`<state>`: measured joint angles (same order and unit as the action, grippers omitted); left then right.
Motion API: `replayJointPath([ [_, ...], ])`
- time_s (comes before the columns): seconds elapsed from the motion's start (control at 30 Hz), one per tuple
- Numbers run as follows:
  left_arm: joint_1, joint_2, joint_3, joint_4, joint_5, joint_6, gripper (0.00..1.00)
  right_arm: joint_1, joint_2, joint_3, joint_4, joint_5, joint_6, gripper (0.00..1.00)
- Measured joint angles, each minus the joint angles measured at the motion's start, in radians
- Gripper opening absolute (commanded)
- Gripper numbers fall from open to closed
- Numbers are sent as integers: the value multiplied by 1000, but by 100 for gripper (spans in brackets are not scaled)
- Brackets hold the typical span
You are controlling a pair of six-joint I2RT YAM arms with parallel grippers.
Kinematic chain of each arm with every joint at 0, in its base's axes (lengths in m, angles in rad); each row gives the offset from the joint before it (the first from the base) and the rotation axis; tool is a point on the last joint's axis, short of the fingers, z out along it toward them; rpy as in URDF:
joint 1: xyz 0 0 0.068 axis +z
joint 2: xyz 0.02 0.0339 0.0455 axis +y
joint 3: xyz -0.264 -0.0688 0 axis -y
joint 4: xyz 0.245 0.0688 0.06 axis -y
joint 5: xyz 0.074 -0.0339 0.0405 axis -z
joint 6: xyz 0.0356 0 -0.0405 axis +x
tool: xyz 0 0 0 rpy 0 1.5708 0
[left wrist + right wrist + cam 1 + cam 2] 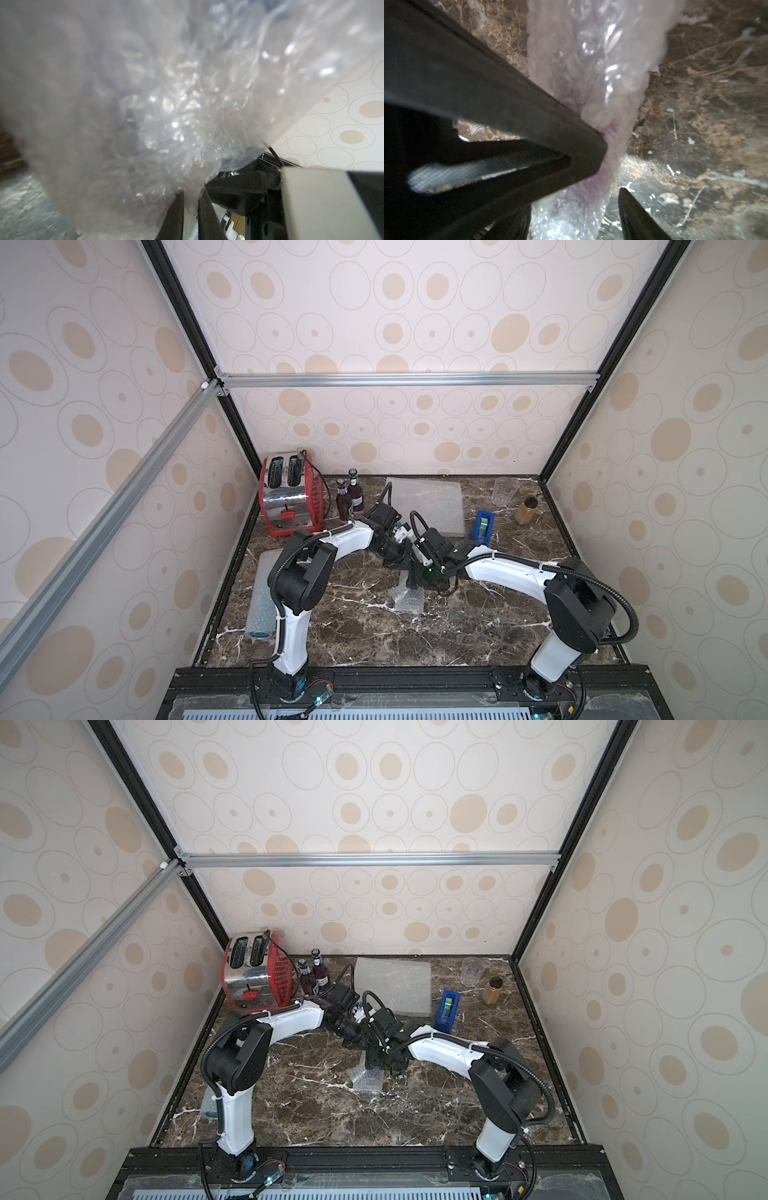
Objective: Wrap wine bottles in bubble wrap
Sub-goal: Wrap the wine bottle in bubble wrap.
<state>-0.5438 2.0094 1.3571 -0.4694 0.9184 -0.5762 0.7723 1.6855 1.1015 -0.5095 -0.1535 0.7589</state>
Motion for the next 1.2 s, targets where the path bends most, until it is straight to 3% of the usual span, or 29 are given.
replayJointPath([
  [0.2,-2,8,8,-2,4,2,18,-12,-36,3,-52,26,-12,56],
  [0.47,-3,12,14,-6,11,8,20,-45,-156,-34,-62,22,-4,62],
  [1.2,-3,13,16,-11,11,16,21,-20,-54,-25,97,-45,102,69],
])
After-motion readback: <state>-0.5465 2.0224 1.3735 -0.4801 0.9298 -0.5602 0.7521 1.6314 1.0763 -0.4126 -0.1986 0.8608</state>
